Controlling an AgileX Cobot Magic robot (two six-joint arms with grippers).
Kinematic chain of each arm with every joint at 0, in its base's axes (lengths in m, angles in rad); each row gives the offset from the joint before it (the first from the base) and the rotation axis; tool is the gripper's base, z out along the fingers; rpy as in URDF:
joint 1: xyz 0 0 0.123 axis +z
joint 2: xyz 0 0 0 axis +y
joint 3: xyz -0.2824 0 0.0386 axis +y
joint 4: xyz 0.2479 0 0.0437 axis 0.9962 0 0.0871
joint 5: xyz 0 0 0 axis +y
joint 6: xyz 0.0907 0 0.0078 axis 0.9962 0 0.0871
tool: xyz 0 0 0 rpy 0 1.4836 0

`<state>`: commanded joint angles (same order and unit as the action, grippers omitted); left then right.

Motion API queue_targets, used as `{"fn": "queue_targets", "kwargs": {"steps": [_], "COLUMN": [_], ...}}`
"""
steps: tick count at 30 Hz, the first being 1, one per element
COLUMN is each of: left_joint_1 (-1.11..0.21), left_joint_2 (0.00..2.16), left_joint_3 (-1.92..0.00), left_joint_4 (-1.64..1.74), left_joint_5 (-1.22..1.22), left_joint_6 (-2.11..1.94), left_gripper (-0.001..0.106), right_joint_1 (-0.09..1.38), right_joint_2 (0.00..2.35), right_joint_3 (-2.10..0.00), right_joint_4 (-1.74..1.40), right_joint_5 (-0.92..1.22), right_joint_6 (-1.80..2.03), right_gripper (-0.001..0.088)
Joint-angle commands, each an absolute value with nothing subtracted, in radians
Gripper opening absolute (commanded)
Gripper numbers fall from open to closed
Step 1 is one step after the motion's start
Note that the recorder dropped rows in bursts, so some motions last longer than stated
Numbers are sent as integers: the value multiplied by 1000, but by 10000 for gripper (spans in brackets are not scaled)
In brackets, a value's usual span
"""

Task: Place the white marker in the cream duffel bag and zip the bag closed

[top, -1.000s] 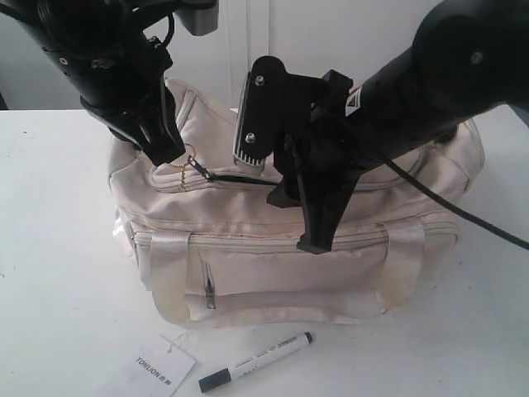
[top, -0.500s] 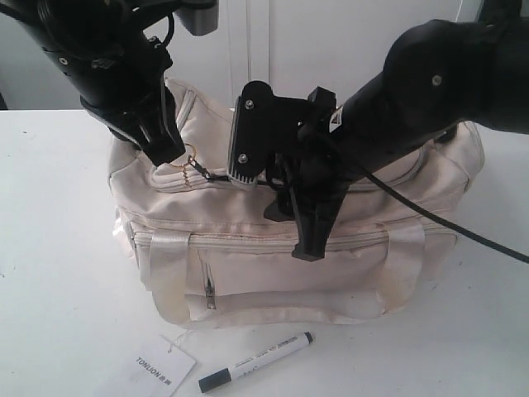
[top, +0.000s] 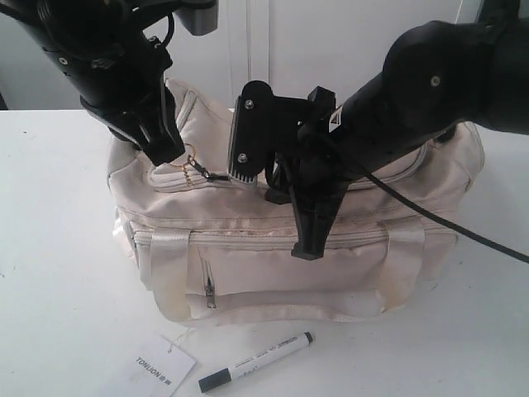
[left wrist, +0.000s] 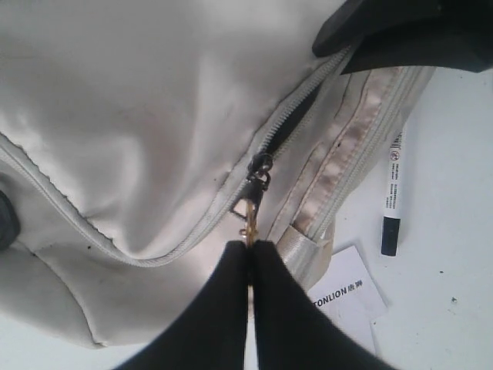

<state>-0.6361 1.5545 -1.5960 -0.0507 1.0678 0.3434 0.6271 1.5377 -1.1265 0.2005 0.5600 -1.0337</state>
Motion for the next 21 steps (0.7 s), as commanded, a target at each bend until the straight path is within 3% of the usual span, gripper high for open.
{"fn": "queue_targets", "kwargs": {"steps": [21], "left_joint_1": [-538], "left_joint_2": [1580], "left_joint_3": [-1595], "left_joint_4": [35], "left_joint_5": [1162], "left_joint_6": [349], "left_gripper": [0], "right_joint_1": [627], "right_joint_2": [1538], "right_joint_3": [-1127], "right_joint_4": [197], "right_joint_5": [558], "right_joint_6": [-892], "right_gripper": [0]}}
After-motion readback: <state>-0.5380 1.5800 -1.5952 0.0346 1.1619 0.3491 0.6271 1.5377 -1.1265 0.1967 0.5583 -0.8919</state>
